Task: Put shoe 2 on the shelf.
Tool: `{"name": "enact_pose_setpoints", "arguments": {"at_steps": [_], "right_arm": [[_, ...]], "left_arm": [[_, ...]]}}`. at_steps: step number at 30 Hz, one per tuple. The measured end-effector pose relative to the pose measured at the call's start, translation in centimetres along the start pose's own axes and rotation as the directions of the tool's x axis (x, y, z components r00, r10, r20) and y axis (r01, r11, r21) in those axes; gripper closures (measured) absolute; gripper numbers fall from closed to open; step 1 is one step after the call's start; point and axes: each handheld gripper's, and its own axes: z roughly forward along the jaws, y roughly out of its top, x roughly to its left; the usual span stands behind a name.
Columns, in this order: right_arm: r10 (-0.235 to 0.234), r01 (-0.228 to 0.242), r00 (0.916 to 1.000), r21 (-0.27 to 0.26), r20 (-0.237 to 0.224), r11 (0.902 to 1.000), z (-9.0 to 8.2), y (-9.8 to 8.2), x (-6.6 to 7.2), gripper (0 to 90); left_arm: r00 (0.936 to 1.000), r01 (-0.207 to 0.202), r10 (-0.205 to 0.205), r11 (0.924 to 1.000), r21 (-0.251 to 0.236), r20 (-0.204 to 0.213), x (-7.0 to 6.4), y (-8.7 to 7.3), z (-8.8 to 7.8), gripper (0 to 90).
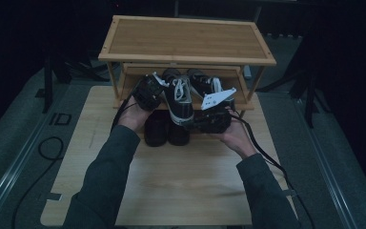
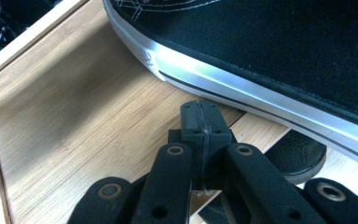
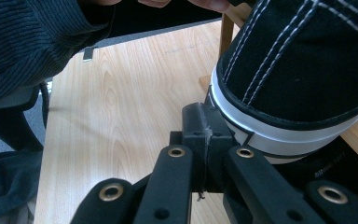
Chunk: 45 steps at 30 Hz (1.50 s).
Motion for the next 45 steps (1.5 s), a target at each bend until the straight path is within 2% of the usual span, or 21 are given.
{"name": "enact_pose_setpoints", "arguments": {"at_steps": [2,6,10,25,28,31,32,43,45], "right_arm": [[0.0,0.0,1.0,0.002,-0.001,1.0,0.0,0.0,0.0,90.0],[0.0,0.0,1.0,-0.001,-0.004,1.0,0.0,0.0,0.0,90.0],[0.0,0.0,1.0,-0.003,-0.005,1.0,0.0,0.0,0.0,90.0],[-0.009,0.008,0.9995,-0.034,-0.029,0.9994,1.0,0.2,-0.1,90.0],[-0.024,0.024,0.9996,-0.025,-0.014,0.9994,1.4,0.7,0.1,90.0],[-0.022,0.023,0.9987,-0.006,0.046,0.9997,2.1,1.0,-0.2,90.0],[-0.006,0.006,0.9998,-0.017,0.019,0.9998,2.2,1.1,-0.4,90.0],[-0.005,0.004,0.9999,-0.041,-0.015,0.9991,3.0,1.3,-1.0,90.0],[0.0,0.0,1.0,-0.048,-0.007,0.9989,2.9,1.3,-1.1,90.0]], "left_arm": [[0.9997,-0.02,0.02,0.9997,0.015,-0.015,0.0,0.0,0.0,90.0],[0.9993,-0.018,0.019,0.9995,0.028,-0.033,0.5,-0.3,0.1,90.0],[0.9996,-0.014,0.015,0.9996,0.024,-0.026,1.0,-0.6,0.0,90.0],[0.9995,-0.016,0.017,0.999,0.041,-0.026,0.9,-0.4,0.1,90.0],[0.9996,-0.013,0.014,0.9991,0.041,-0.024,0.9,-0.4,0.1,90.0],[0.9997,-0.008,0.009,0.9993,0.036,-0.022,1.0,-0.5,0.0,90.0],[0.9998,-0.004,0.004,0.9994,0.033,-0.019,1.0,-0.5,0.0,90.0],[0.9998,0.002,-0.002,0.9995,0.032,-0.021,1.0,-0.6,0.0,90.0],[0.9998,0.003,-0.003,0.9995,0.031,-0.022,1.0,-0.6,0.0,90.0]]}}
